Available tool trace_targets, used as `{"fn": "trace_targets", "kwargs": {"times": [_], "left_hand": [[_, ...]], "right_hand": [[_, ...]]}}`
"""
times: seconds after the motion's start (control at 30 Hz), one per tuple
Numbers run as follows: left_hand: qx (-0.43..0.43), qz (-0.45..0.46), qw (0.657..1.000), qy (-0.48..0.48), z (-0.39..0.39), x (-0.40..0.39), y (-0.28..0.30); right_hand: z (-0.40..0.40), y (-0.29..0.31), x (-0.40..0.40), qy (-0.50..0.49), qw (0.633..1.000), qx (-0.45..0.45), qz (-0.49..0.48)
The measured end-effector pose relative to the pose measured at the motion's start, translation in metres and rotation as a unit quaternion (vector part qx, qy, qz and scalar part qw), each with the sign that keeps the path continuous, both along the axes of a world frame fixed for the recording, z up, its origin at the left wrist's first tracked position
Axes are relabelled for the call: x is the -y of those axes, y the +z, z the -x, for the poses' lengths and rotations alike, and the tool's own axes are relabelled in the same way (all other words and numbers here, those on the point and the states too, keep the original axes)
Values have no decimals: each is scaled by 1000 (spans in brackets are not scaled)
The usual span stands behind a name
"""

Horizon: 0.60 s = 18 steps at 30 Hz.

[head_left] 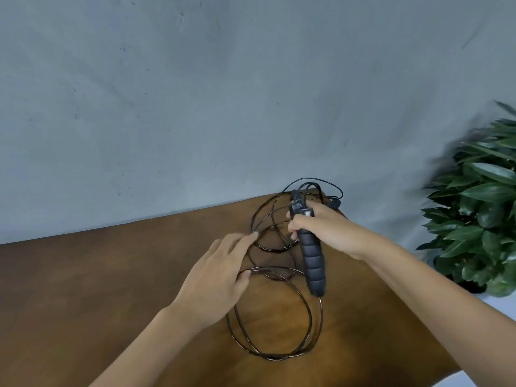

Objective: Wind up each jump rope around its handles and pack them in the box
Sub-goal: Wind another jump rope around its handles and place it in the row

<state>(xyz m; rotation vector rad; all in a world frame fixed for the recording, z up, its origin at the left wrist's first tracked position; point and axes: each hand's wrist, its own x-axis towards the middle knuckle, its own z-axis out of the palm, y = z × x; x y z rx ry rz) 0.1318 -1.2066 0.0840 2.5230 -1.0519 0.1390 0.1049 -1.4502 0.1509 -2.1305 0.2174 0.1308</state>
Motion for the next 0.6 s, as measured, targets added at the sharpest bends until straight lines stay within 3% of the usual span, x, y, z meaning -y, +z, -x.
{"fn": "trace_targets", "kwargs": {"times": [0.17,0.37,0.6], "left_hand": [[114,112,986,-50,-6,10,25],[131,127,961,-209,-21,5,42],[152,109,950,-249,-19,-5,31]], "right_hand": [[16,31,-43,89,974,-66,-200],[27,40,-65,164,944,-169,-231],[27,34,-71,213,898,-259,-284]]}}
